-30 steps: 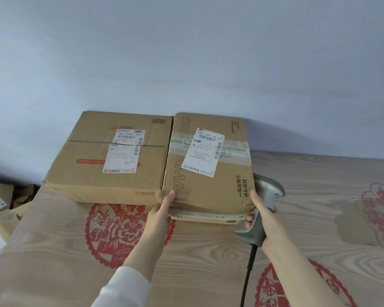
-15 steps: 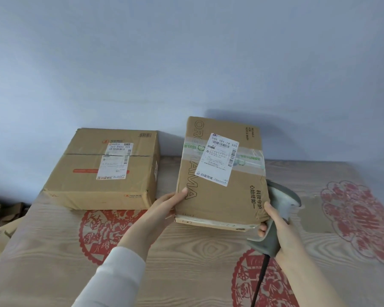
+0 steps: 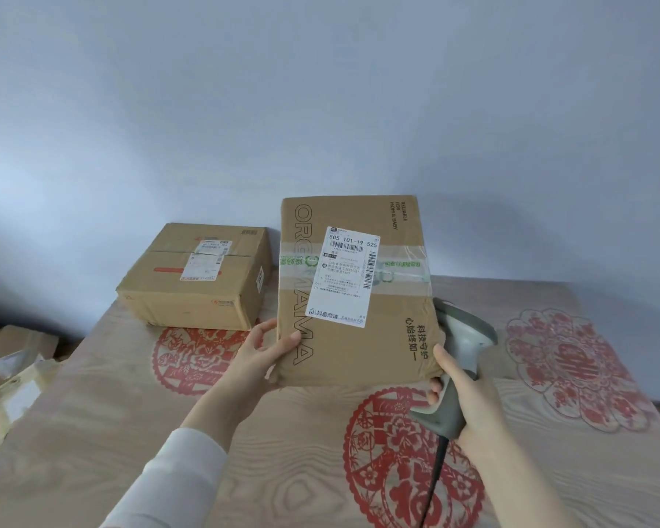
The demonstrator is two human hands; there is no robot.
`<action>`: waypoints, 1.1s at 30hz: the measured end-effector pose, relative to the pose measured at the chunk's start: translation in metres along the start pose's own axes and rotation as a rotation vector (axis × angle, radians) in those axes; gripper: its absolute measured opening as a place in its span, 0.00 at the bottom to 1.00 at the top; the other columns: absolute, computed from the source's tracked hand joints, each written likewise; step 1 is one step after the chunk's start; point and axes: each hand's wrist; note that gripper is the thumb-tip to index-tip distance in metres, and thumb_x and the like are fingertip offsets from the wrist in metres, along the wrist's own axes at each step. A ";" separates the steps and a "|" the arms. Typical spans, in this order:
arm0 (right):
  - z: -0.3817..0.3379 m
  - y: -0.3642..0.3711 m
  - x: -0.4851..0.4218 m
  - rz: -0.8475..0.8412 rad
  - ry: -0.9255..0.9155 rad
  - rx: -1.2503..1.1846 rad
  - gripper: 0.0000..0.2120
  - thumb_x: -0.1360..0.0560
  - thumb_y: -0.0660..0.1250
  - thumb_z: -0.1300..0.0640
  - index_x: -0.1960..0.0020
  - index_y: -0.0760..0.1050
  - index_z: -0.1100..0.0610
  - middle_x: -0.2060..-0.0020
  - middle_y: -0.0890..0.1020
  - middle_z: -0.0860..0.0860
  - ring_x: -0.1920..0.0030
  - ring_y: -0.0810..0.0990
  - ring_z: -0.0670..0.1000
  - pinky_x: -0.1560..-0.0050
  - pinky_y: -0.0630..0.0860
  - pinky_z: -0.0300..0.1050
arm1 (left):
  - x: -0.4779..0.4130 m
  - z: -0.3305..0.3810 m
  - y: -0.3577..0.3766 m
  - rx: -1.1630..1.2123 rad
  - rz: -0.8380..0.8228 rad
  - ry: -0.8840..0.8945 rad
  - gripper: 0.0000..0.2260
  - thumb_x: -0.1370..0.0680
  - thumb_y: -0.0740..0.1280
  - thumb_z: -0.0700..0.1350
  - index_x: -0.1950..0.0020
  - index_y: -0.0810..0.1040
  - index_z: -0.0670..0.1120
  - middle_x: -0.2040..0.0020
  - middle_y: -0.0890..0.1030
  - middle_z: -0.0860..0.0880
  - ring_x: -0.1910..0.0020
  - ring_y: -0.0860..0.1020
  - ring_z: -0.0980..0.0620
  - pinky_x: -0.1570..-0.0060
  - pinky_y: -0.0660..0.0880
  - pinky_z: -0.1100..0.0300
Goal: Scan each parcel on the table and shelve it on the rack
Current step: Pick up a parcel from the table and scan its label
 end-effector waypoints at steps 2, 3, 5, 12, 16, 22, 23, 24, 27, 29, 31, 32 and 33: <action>-0.006 -0.006 0.015 -0.028 0.001 -0.021 0.20 0.35 0.74 0.52 0.45 0.76 0.56 0.71 0.77 0.52 0.76 0.74 0.48 0.75 0.71 0.42 | 0.016 -0.004 0.002 0.050 -0.002 0.041 0.34 0.40 0.77 0.52 0.36 0.71 0.53 0.49 0.84 0.47 0.51 0.82 0.48 0.53 0.79 0.48; -0.011 -0.007 0.022 -0.032 -0.005 -0.028 0.17 0.32 0.73 0.52 0.46 0.76 0.56 0.70 0.78 0.51 0.75 0.74 0.48 0.74 0.72 0.42 | 0.022 -0.005 0.003 0.072 0.002 0.058 0.33 0.40 0.76 0.52 0.36 0.71 0.53 0.49 0.84 0.47 0.51 0.82 0.48 0.49 0.77 0.46; -0.023 -0.008 0.036 -0.012 -0.052 -0.039 0.12 0.29 0.70 0.50 0.48 0.77 0.54 0.63 0.79 0.50 0.72 0.75 0.48 0.67 0.74 0.45 | 0.033 -0.006 0.002 0.113 0.015 0.089 0.33 0.39 0.76 0.51 0.36 0.71 0.53 0.50 0.84 0.47 0.52 0.82 0.48 0.51 0.76 0.47; -0.066 0.033 0.092 -0.149 -0.218 0.012 0.19 0.27 0.65 0.45 0.45 0.73 0.59 0.64 0.81 0.52 0.76 0.71 0.47 0.74 0.71 0.42 | 0.053 0.000 -0.003 0.217 0.054 0.213 0.32 0.41 0.77 0.48 0.38 0.72 0.54 0.51 0.84 0.46 0.50 0.82 0.48 0.61 0.79 0.53; -0.078 0.076 0.119 -0.372 -0.063 0.053 0.16 0.27 0.66 0.47 0.52 0.73 0.60 0.71 0.76 0.53 0.78 0.69 0.48 0.80 0.68 0.39 | 0.061 0.002 0.000 0.201 0.042 0.282 0.29 0.41 0.76 0.48 0.41 0.73 0.57 0.57 0.85 0.50 0.54 0.84 0.50 0.62 0.80 0.55; -0.091 0.107 0.133 -0.364 -0.039 0.093 0.15 0.25 0.66 0.47 0.55 0.74 0.61 0.75 0.75 0.52 0.79 0.69 0.47 0.80 0.67 0.38 | 0.070 0.006 0.001 0.153 0.051 0.338 0.27 0.39 0.75 0.48 0.43 0.72 0.60 0.55 0.84 0.49 0.54 0.83 0.50 0.61 0.79 0.56; -0.091 0.110 0.133 -0.362 -0.037 0.105 0.15 0.25 0.66 0.47 0.55 0.75 0.61 0.75 0.75 0.52 0.79 0.69 0.47 0.80 0.68 0.38 | 0.070 0.007 0.001 0.151 0.052 0.347 0.27 0.39 0.75 0.47 0.43 0.72 0.60 0.55 0.84 0.49 0.53 0.83 0.50 0.61 0.79 0.57; -0.091 0.112 0.134 -0.364 -0.033 0.119 0.15 0.25 0.66 0.47 0.55 0.75 0.60 0.75 0.75 0.52 0.79 0.69 0.48 0.79 0.68 0.37 | 0.070 0.008 0.000 0.150 0.053 0.355 0.27 0.39 0.75 0.47 0.43 0.72 0.60 0.55 0.84 0.48 0.53 0.83 0.50 0.60 0.79 0.57; -0.090 0.117 0.133 -0.372 -0.022 0.150 0.16 0.26 0.67 0.46 0.55 0.75 0.60 0.75 0.75 0.52 0.79 0.70 0.48 0.78 0.68 0.36 | 0.068 0.010 -0.003 0.146 0.050 0.371 0.27 0.39 0.76 0.47 0.43 0.73 0.60 0.55 0.83 0.48 0.53 0.83 0.50 0.58 0.80 0.58; -0.089 0.120 0.133 -0.372 -0.019 0.157 0.16 0.26 0.67 0.46 0.55 0.75 0.60 0.75 0.75 0.52 0.78 0.70 0.48 0.78 0.68 0.37 | 0.066 0.010 -0.005 0.138 0.044 0.370 0.28 0.40 0.77 0.48 0.43 0.73 0.60 0.56 0.83 0.49 0.54 0.83 0.50 0.59 0.79 0.59; -0.090 0.121 0.132 -0.380 -0.026 0.172 0.16 0.26 0.66 0.46 0.56 0.75 0.60 0.75 0.75 0.51 0.78 0.70 0.48 0.78 0.68 0.37 | 0.065 0.010 -0.008 0.142 0.039 0.371 0.28 0.41 0.77 0.48 0.43 0.74 0.61 0.56 0.84 0.49 0.54 0.83 0.50 0.58 0.79 0.59; -0.090 0.122 0.132 -0.382 -0.029 0.179 0.16 0.26 0.66 0.45 0.56 0.75 0.60 0.75 0.75 0.51 0.78 0.70 0.48 0.78 0.68 0.37 | 0.064 0.010 -0.009 0.143 0.037 0.371 0.28 0.41 0.77 0.48 0.44 0.74 0.61 0.56 0.84 0.49 0.53 0.83 0.50 0.58 0.80 0.59; -0.090 0.122 0.131 -0.380 -0.031 0.185 0.16 0.25 0.66 0.45 0.57 0.74 0.60 0.75 0.75 0.51 0.79 0.70 0.48 0.78 0.68 0.37 | 0.063 0.010 -0.009 0.143 0.038 0.372 0.28 0.41 0.77 0.48 0.44 0.74 0.61 0.56 0.83 0.48 0.53 0.83 0.50 0.57 0.80 0.59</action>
Point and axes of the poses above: each hand's wrist, its own x-axis away from the middle knuckle, its own y-axis out of the palm, z = x × y
